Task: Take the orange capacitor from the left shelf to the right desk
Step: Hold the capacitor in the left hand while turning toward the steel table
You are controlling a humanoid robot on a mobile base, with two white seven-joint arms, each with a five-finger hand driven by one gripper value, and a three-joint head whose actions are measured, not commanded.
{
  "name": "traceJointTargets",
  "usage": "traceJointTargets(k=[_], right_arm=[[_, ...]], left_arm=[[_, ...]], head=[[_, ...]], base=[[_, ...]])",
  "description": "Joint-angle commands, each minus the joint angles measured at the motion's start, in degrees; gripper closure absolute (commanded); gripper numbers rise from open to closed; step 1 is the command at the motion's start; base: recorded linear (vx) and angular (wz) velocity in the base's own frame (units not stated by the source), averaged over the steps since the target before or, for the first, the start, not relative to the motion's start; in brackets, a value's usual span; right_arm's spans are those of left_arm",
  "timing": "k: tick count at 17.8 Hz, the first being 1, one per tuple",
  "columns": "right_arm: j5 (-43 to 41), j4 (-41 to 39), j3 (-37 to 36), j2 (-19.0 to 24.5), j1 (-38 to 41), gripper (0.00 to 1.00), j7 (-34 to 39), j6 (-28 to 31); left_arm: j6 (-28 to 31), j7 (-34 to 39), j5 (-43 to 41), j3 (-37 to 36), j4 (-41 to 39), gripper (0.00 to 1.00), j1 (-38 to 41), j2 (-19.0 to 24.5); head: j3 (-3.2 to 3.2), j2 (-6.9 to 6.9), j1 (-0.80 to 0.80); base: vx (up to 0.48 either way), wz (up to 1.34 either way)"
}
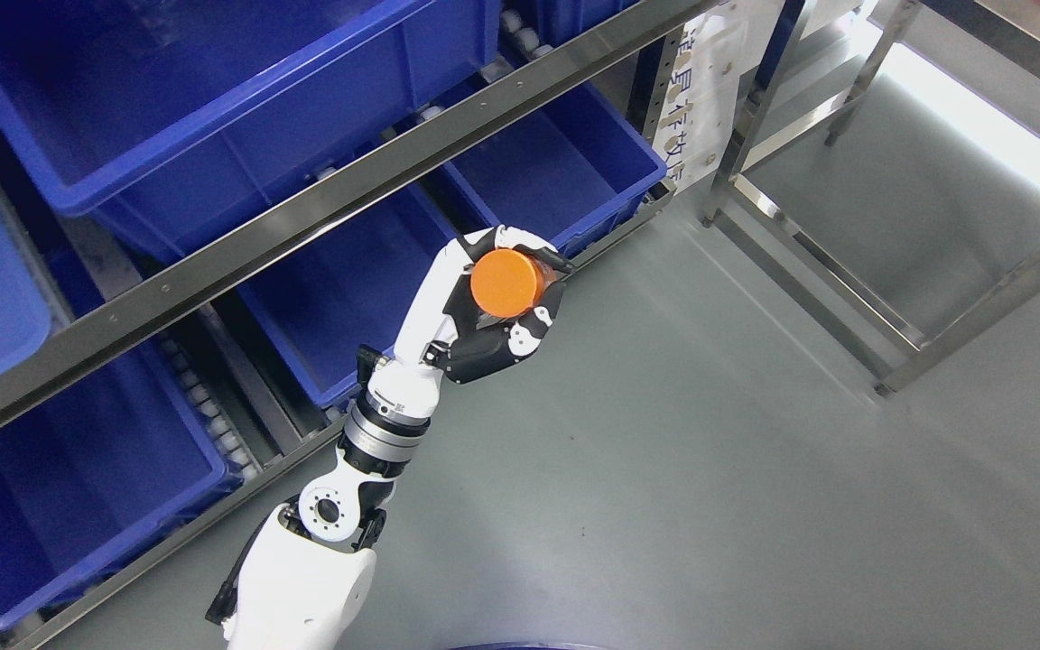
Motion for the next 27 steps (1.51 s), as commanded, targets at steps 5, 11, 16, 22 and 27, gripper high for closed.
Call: traceJointTargets(k=[5, 11, 16, 22, 27], right_arm=[[0.4, -1.0, -0.6, -1.0, 1.2, 0.00, 0.0, 0.0], [0.4, -1.0, -0.6, -1.0, 1.3, 0.00, 0.0, 0.0], [0.4, -1.0, -0.6, -1.0, 1.2, 0.00, 0.0, 0.0], [0.4, -1.0, -0.6, -1.0, 1.2, 0.00, 0.0, 0.0], [0.4, -1.0, -0.6, -1.0, 1.3, 0.00, 0.0, 0.0]], left_arm=[[0.0, 0.0, 0.1, -2.9, 0.1, 0.97, -0.2, 1.0], [0.1, -1.4, 0.0, -12.2, 0.3, 0.97, -0.2, 1.0], [0.1, -1.6, 0.1, -12.8, 0.3, 0.97, -0.9, 1.0], [0.1, -1.6, 0.1, -14.0, 0.3, 0.97, -2.9, 1.0], [1.6, -1.5, 1.9, -14.5, 0.3, 0.97, -7.0, 1.0]], head=[[0.00, 0.01, 0.00], [0.00, 0.01, 0.00], [0.00, 0.01, 0.00], [0.00, 0.01, 0.00], [0.00, 0.01, 0.00]], base=[[0.261, -0.33], [0.298, -0.49], [0.322, -0.50], [0.366, -0.37], [0.369, -0.24]])
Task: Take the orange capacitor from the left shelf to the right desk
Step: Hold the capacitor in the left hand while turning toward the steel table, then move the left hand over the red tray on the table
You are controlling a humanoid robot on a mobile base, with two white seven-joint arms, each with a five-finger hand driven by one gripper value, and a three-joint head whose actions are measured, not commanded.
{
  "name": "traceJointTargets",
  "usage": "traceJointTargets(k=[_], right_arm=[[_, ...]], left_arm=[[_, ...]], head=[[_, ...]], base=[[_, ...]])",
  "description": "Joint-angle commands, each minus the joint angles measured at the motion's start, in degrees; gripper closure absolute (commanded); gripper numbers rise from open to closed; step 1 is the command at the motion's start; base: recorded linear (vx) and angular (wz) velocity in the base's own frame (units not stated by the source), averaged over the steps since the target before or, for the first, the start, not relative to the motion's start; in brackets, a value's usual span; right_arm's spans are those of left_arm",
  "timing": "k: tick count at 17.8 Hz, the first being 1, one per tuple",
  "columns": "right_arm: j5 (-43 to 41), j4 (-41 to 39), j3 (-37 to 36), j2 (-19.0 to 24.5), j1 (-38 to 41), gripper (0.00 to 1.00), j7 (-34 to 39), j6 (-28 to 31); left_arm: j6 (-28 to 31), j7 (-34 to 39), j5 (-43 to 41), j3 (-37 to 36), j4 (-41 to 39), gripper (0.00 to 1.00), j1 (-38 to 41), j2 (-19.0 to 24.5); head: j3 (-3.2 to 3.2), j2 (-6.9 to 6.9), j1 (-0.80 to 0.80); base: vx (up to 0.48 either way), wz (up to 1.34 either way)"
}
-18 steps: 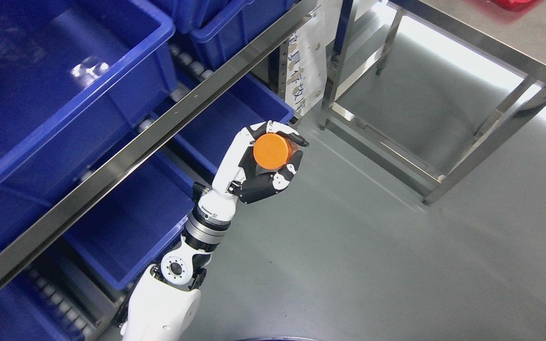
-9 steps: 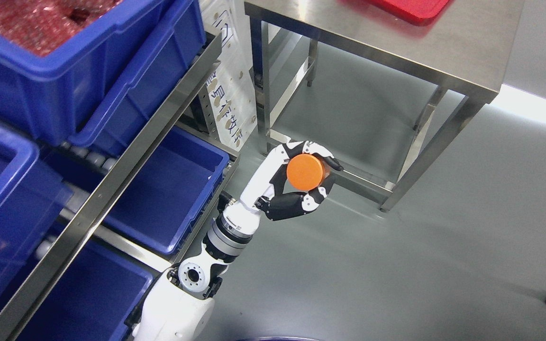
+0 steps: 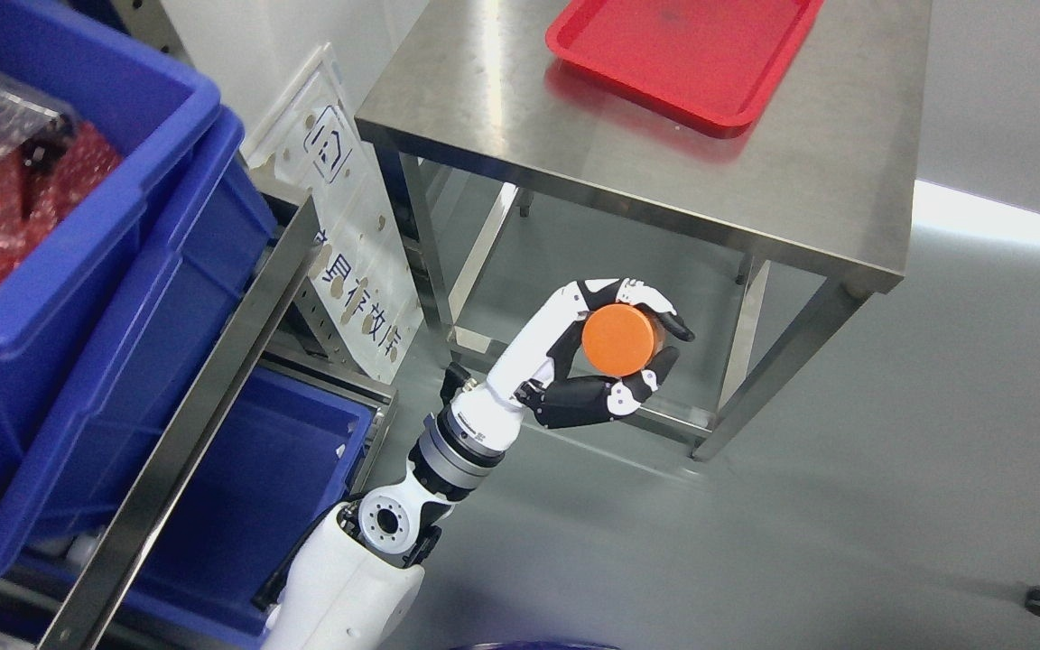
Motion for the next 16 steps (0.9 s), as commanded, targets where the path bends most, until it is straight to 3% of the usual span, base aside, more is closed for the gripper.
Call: traceJointTargets(k=[1, 5, 7, 9, 12, 16], right_arm=[[0.4, -1.0, -0.6, -1.0, 1.2, 0.00, 0.0, 0.0], [0.4, -1.0, -0.6, -1.0, 1.3, 0.00, 0.0, 0.0], [0.4, -1.0, -0.6, -1.0, 1.3, 0.00, 0.0, 0.0], [0.4, -1.0, -0.6, -1.0, 1.2, 0.00, 0.0, 0.0], [0.4, -1.0, -0.6, -1.0, 1.3, 0.00, 0.0, 0.0], [0.4, -1.0, -0.6, -1.0, 1.3, 0.00, 0.0, 0.0]], left_arm=[[2.4, 0.1, 2.7, -2.9, 0.0, 0.97, -5.4, 1.0], [10.0, 0.2, 8.5, -2.9, 0.1, 0.97, -13.9, 1.0], [17.2, 1.0, 8.7, -2.3, 1.3, 0.97, -17.9, 1.0], [20.5, 3.4, 8.7, -2.0, 3.4, 0.96, -20.4, 1.0], [24.4, 4.4, 8.7, -1.6, 10.2, 0.96, -25.2, 1.0], [24.8, 4.6, 8.9, 0.0, 22.9, 0.96, -34.5, 1.0]], head=[[0.00, 0.00, 0.00], [0.00, 0.00, 0.00], [0.00, 0.00, 0.00], [0.00, 0.00, 0.00], [0.00, 0.00, 0.00], [0.00, 0.00, 0.00]], base=[[0.357, -0.17], [0.332, -0.15], [0.328, -0.15], [0.295, -0.14], [0.262, -0.14], [0.189, -0.12]])
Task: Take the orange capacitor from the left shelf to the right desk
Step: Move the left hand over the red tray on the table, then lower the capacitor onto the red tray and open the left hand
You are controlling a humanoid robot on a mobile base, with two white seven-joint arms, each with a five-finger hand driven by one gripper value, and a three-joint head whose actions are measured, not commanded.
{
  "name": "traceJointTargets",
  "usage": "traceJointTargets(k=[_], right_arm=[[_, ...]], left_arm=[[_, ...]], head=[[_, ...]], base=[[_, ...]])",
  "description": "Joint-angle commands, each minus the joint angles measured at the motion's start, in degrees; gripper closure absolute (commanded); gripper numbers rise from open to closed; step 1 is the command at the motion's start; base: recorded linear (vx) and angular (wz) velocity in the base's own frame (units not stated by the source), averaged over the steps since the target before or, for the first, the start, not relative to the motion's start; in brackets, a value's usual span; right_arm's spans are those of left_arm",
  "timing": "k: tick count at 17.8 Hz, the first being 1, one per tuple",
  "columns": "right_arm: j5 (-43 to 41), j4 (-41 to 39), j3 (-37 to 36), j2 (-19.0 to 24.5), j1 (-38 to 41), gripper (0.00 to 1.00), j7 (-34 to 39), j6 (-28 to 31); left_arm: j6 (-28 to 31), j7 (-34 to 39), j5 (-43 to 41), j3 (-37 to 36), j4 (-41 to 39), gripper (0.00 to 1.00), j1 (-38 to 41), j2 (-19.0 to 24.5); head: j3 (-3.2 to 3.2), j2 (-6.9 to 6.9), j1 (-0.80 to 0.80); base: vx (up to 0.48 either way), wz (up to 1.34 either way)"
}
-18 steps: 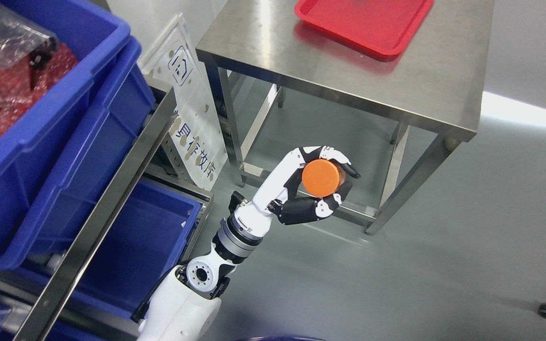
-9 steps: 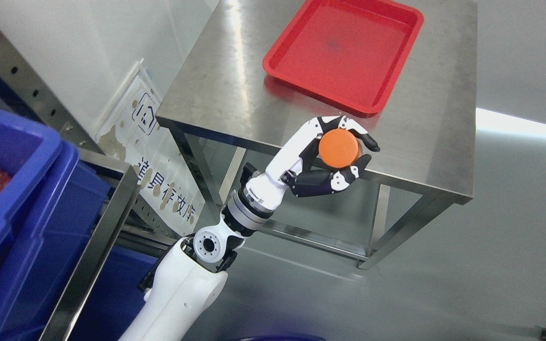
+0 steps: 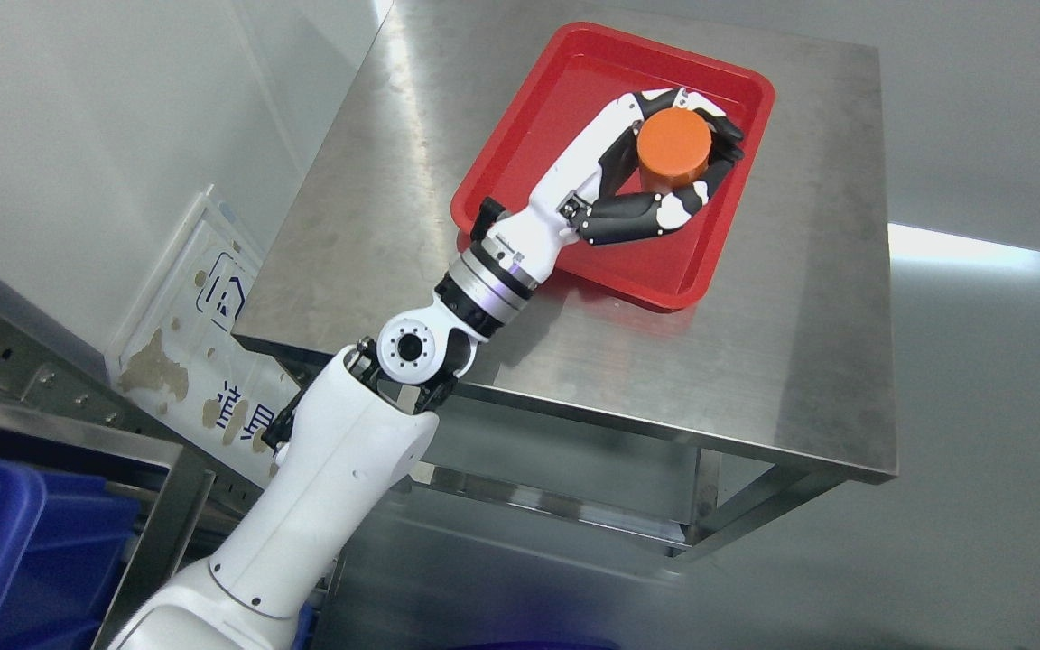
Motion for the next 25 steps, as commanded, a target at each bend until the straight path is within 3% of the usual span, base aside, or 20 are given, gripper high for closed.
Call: traceJointTargets(k=[1, 11, 25], right_arm=[[0.3, -1.0, -0.6, -1.0, 1.3, 0.00, 0.0, 0.0], [0.3, -1.0, -0.6, -1.0, 1.3, 0.00, 0.0, 0.0], [0.3, -1.0, -0.6, -1.0, 1.3, 0.00, 0.0, 0.0]], left_arm=[[0.9, 0.2, 0.9, 2.0, 17.8, 0.96, -11.4, 1.0], [2.3, 0.3, 0.9, -1.5, 30.9, 0.93, -12.1, 1.0], [2.3, 0.1, 0.6, -2.5, 33.0, 0.45, -12.2, 1.0]], head=[[0.00, 0.00, 0.00], [0.00, 0.00, 0.00], [0.00, 0.00, 0.00]], base=[[0.130, -0.10], [0.033, -0.02], [0.000, 0.00]])
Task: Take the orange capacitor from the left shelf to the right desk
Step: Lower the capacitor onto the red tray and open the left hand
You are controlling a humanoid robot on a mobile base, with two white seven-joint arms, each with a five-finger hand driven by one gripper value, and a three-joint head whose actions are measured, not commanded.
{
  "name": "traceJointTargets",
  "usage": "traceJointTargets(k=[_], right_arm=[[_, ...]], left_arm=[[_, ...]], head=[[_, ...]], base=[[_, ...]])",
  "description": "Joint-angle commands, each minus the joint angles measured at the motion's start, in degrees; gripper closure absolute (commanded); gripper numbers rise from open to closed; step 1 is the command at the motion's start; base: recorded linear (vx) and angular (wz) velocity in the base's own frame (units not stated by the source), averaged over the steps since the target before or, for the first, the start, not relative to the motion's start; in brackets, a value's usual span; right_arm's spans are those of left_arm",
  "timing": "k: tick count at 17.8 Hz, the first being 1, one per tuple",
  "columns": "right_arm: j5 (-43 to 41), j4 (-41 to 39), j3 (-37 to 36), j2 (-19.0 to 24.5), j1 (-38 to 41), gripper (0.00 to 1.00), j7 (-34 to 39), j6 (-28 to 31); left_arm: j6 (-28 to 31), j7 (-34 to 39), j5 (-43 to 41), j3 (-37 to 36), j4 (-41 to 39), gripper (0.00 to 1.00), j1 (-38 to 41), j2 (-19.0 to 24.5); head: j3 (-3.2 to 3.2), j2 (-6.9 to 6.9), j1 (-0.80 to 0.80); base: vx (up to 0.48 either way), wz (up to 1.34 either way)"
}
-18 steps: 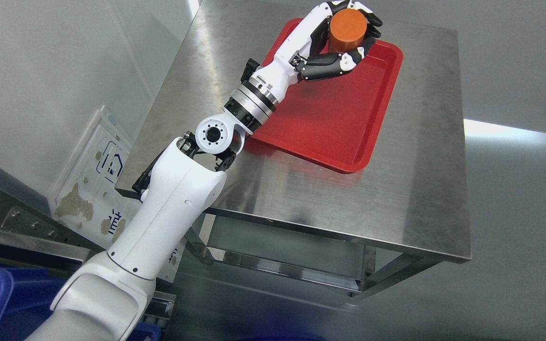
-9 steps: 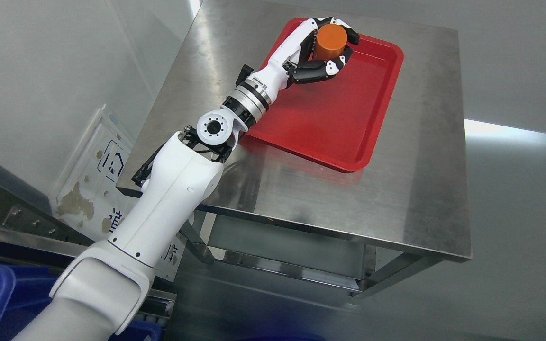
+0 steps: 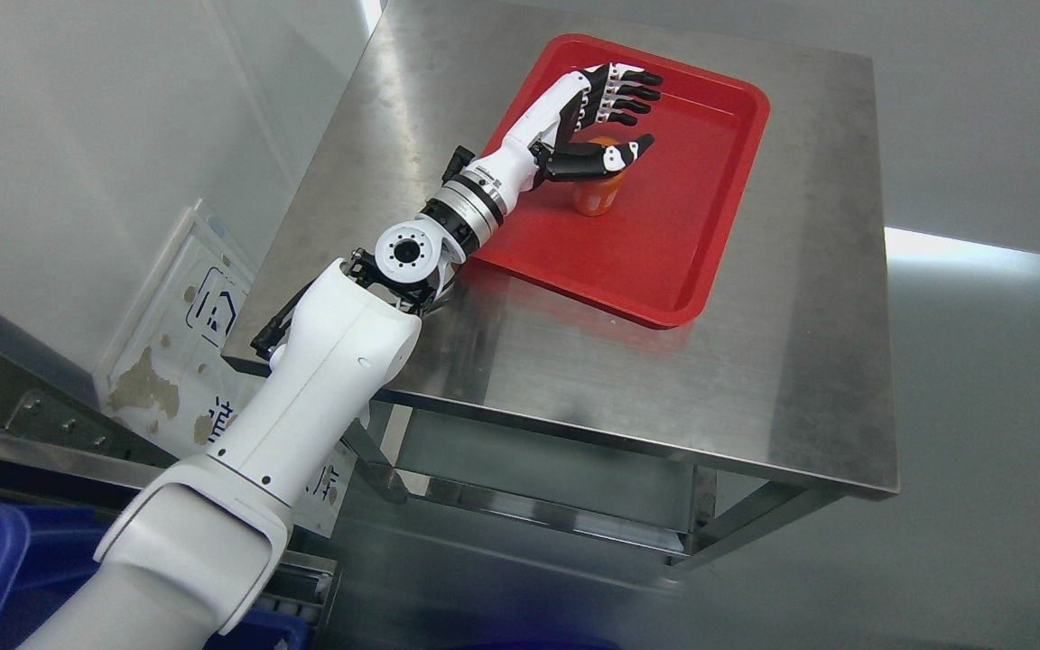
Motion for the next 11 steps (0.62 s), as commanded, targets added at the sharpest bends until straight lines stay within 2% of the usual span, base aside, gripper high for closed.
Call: traceJointTargets(k=[1, 3, 6, 7, 11], right_arm=[[0.3, -1.0, -0.6, -1.0, 1.3, 0.00, 0.0, 0.0], [0.3, -1.0, -0.6, -1.0, 1.2, 0.00, 0.0, 0.0], [0.3, -1.0, -0.6, -1.0, 1.2, 0.00, 0.0, 0.0], [0.3, -1.0, -0.6, -1.0, 1.3, 0.00, 0.0, 0.0], [0.3, -1.0, -0.6, -1.0, 1.3, 0.00, 0.0, 0.0]], left_arm=[[-0.2, -0.1, 0.1, -0.3, 4.5, 0.39, -0.3, 1.0], [-0.3, -0.1, 0.1, 1.7, 3.9, 0.18, -1.9, 1.0], [0.1, -0.1, 0.1, 7.7, 2.0, 0.04, -3.5, 1.0], [0.4, -0.1, 0.1, 9.9, 1.0, 0.00, -3.8, 1.0], [4.1, -0.1, 0.1, 16.6, -6.0, 0.00, -1.9, 1.0]], head=[[0.00, 0.00, 0.00], [0.00, 0.00, 0.00], [0.00, 0.00, 0.00], [0.00, 0.00, 0.00], [0.00, 0.00, 0.00]], base=[[0.000, 0.00], [0.000, 0.00], [0.000, 0.00], [0.000, 0.00], [0.000, 0.00]])
